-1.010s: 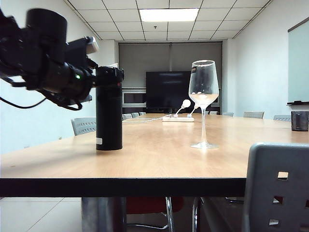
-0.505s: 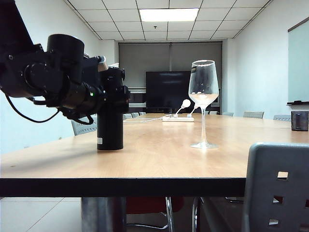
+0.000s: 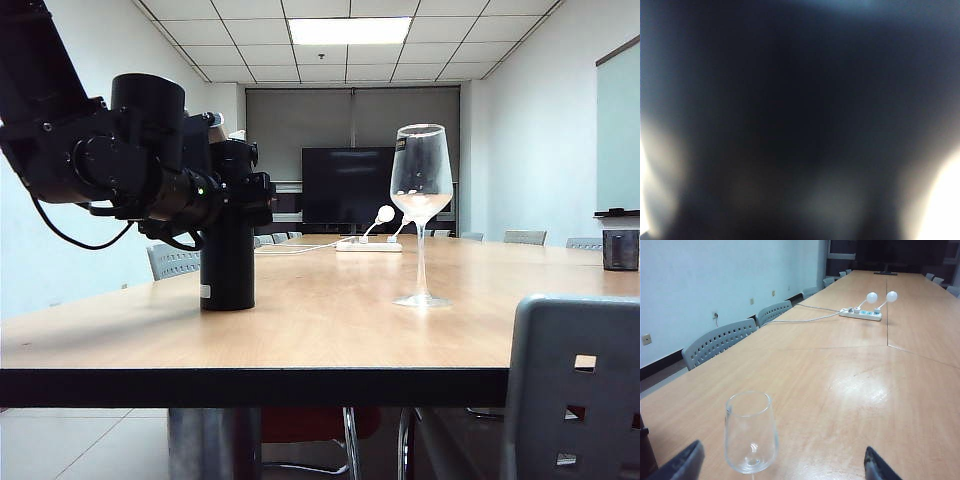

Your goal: Pick up the black thermos cup, pour some water from it into the stemmed glass, and then put the thermos cup back on the table.

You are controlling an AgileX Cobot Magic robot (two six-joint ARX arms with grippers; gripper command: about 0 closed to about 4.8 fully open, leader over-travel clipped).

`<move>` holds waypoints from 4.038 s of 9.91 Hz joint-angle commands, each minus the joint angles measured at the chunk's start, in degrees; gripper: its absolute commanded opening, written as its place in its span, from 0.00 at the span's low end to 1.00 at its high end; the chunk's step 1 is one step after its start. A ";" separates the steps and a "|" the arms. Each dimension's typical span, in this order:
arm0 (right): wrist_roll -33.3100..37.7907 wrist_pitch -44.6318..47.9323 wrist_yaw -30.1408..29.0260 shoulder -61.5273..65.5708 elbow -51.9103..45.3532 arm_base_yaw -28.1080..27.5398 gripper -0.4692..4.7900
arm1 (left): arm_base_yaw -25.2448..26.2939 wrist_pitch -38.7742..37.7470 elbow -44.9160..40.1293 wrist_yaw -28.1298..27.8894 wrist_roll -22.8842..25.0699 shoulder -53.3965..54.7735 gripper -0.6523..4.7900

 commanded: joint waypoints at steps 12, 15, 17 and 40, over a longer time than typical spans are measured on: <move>-0.20 -1.46 -0.22 -0.11 -0.13 -0.07 0.87 | -0.07 0.35 1.40 3.06 1.70 -0.35 0.42; -0.20 -1.14 -0.22 -0.11 -0.13 -0.07 0.87 | -0.07 0.81 1.42 2.89 1.77 -0.35 0.42; -0.20 -1.16 -0.22 -0.11 -0.13 -0.07 0.87 | -0.07 0.57 1.51 2.91 4.90 -0.66 0.42; 1.07 -2.25 -0.48 -0.20 -0.11 -0.07 0.87 | -3.87 -29.09 28.44 9.88 16.96 -5.60 0.45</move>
